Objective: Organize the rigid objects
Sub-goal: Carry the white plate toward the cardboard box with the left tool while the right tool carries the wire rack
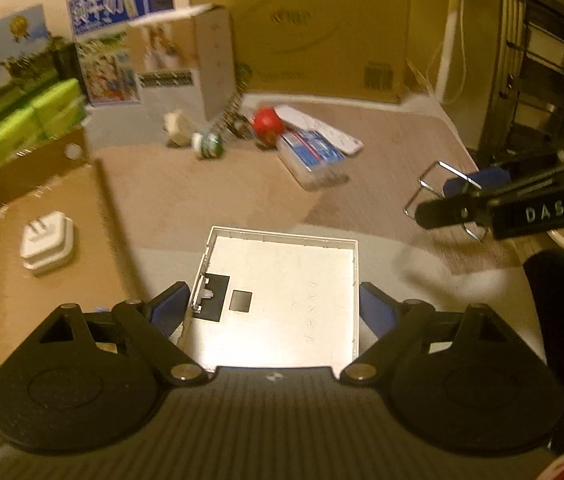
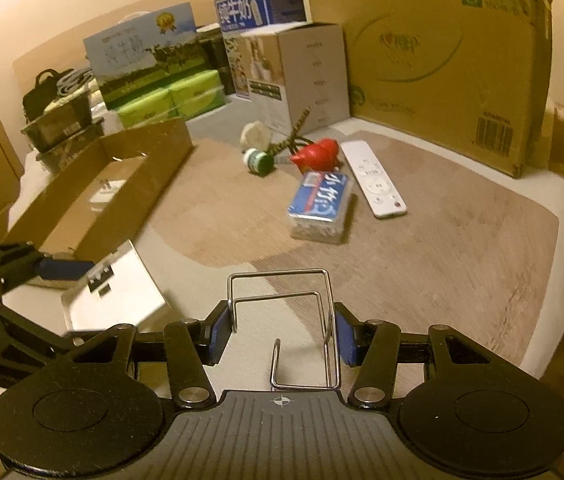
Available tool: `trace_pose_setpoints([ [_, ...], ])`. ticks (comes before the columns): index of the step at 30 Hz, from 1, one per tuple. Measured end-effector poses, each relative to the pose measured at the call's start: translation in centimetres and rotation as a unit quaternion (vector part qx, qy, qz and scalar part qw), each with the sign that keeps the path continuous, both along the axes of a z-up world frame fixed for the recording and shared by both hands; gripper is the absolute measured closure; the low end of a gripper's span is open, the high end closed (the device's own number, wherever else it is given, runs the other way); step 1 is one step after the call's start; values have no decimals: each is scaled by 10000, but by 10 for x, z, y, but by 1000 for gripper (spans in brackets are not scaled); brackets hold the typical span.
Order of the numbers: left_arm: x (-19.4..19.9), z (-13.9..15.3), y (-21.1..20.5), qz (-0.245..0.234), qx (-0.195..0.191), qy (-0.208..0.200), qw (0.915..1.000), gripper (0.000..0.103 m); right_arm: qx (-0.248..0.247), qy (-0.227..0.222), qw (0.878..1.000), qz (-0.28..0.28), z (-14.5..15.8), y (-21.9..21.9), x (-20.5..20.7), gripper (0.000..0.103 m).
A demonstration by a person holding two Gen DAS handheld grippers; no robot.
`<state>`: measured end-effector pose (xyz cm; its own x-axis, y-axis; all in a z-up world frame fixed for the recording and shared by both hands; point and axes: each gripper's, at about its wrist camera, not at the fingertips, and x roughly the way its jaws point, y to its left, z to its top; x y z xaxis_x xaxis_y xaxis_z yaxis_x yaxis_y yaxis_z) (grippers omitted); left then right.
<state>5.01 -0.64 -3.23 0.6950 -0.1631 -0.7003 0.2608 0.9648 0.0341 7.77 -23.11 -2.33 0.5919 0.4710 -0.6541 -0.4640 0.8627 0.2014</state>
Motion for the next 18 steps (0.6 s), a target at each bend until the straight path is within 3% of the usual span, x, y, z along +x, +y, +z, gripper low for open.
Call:
trace_pose_setpoints([
  [18, -33, 50, 106, 1167, 242, -374, 9922, 15, 132, -360, 9952, 903, 36, 96, -10, 50],
])
